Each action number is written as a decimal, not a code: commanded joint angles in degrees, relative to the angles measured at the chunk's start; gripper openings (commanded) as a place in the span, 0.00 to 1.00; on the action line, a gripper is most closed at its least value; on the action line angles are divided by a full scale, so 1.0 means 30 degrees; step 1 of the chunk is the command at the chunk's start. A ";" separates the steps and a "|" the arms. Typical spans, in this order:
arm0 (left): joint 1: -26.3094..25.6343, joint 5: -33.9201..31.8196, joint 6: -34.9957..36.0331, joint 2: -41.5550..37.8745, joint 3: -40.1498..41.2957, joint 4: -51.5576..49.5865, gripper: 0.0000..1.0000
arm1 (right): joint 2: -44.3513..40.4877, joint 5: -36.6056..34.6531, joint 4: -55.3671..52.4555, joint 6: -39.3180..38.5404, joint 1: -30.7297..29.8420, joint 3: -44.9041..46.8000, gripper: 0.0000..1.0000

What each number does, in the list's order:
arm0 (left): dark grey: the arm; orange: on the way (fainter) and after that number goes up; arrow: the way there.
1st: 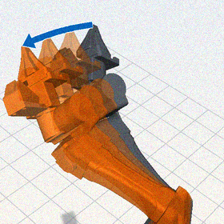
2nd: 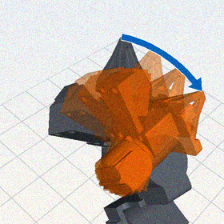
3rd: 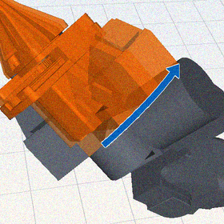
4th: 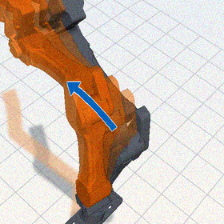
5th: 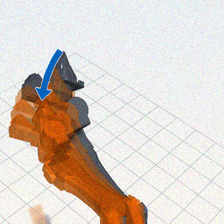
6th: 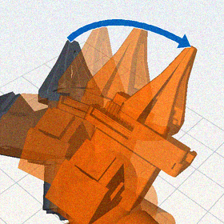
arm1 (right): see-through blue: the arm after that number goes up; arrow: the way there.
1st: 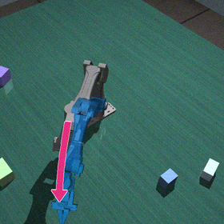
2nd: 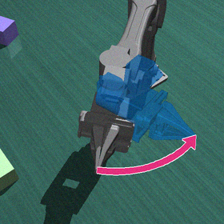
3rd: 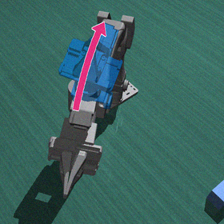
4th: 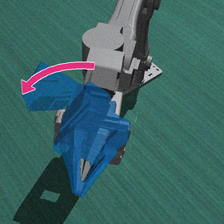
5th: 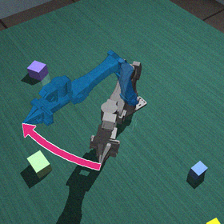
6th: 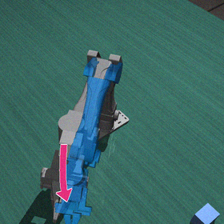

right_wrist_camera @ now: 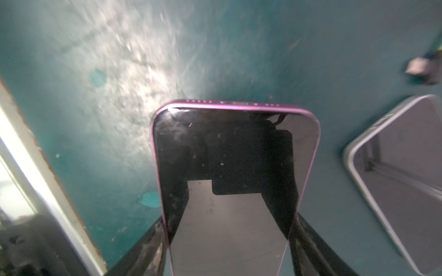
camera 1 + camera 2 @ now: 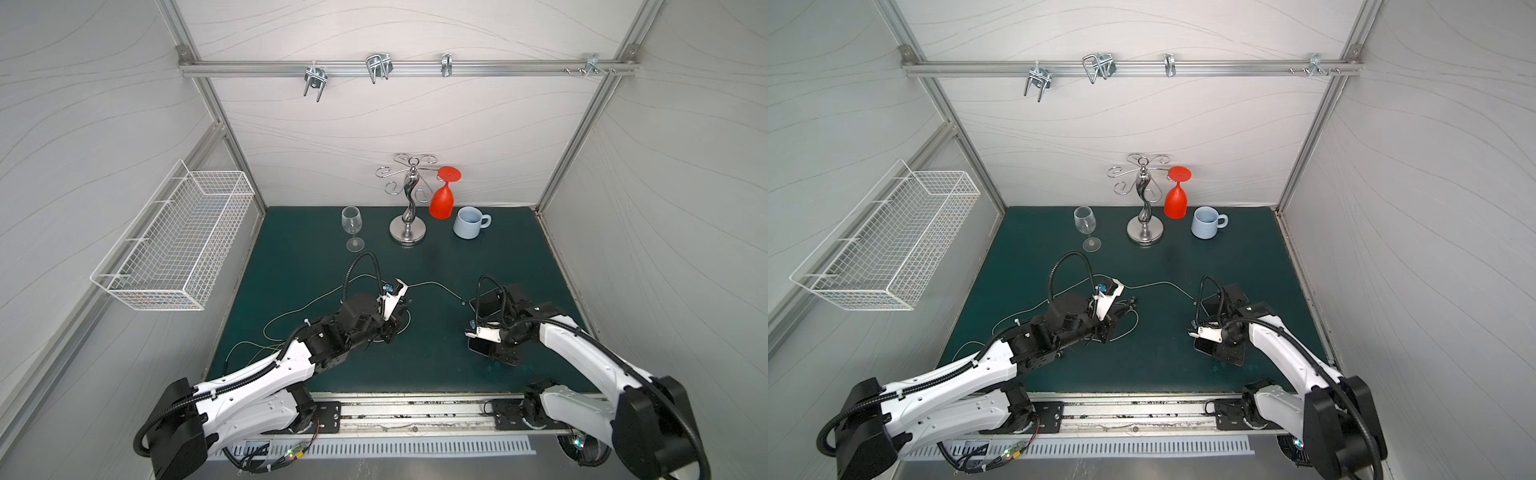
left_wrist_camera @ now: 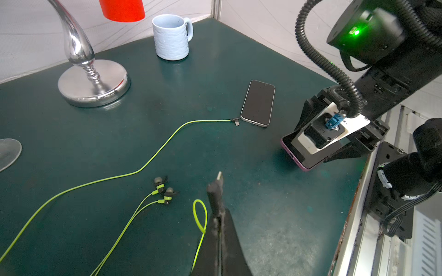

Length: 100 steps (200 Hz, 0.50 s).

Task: Plug wired earphones into phones
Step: Pick up the phone at the center of the board.

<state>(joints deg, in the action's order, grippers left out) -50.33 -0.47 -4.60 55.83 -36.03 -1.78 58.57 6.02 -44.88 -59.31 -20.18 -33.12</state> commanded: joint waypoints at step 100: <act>-0.0913 0.3067 -0.3027 0.4333 -0.7765 -0.5687 0.00 | -0.9352 0.1268 0.3653 -0.0319 -0.2752 0.0217 0.47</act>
<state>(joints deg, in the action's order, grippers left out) -51.53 5.87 -11.68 66.06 -54.74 -15.94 29.78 9.54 -36.27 -59.40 -26.59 -30.06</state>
